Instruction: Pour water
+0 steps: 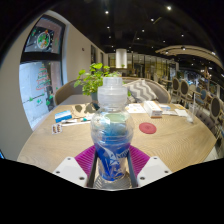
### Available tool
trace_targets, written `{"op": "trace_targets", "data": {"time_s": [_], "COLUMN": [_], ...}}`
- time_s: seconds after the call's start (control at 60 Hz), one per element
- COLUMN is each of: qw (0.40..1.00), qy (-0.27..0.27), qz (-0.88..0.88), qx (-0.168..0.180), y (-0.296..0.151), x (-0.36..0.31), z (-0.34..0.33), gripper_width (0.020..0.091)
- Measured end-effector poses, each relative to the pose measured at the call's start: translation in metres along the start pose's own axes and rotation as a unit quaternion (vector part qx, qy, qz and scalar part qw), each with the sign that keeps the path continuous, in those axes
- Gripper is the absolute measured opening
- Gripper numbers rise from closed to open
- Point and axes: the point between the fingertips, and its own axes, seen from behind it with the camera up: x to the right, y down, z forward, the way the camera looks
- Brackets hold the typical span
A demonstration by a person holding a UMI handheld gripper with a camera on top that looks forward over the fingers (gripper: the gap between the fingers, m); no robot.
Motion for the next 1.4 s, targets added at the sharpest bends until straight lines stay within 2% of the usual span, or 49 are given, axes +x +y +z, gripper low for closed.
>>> {"op": "trace_targets", "data": {"time_s": [0.067,0.133,0.167,0.183,0.217,0.25,0.35,0.483,0.583,0.683,0.8,0.917,0.983,1.167,1.25,1.283,1.4], "qw": [1.000,1.000,1.000,1.000,1.000,1.000,0.999,0.996,0.985,0.955,0.880,0.761,0.683,0.476,0.396,0.380,0.396], "qy": [0.000,-0.007,-0.009,-0.010,-0.010,-0.014,-0.034,-0.071,-0.123,-0.190,-0.254,-0.309,-0.331,-0.355,-0.348,-0.344,-0.326], "qz": [0.001,-0.002,-0.003,-0.005,-0.011,-0.019,-0.024,0.025,0.102,0.217,0.401,0.570,0.650,0.803,0.847,0.857,0.855], "qx": [0.001,-0.003,-0.003,-0.002,0.002,0.005,0.016,0.044,0.065,0.068,0.032,-0.016,-0.030,-0.054,-0.059,-0.059,-0.071], "y": [0.001,0.001,-0.001,-0.003,-0.008,-0.014,-0.039,-0.095,-0.148,-0.193,-0.224,-0.235,-0.235,-0.238,-0.233,-0.228,-0.212], "x": [-0.001,-0.006,-0.008,-0.009,-0.012,-0.016,-0.042,-0.078,-0.107,-0.131,-0.144,-0.146,-0.146,-0.125,-0.117,-0.115,-0.115], "z": [0.002,0.002,0.000,-0.001,-0.003,-0.004,-0.007,-0.006,-0.006,0.006,0.020,0.041,0.063,0.083,0.100,0.105,0.113], "gripper_width": [0.0461,0.0392,0.0386,0.0346,0.0347,0.0316,0.0314,0.0314,0.0314,0.0314,0.0313,0.0311,0.0310,0.0311,0.0310,0.0308,0.0308]}}
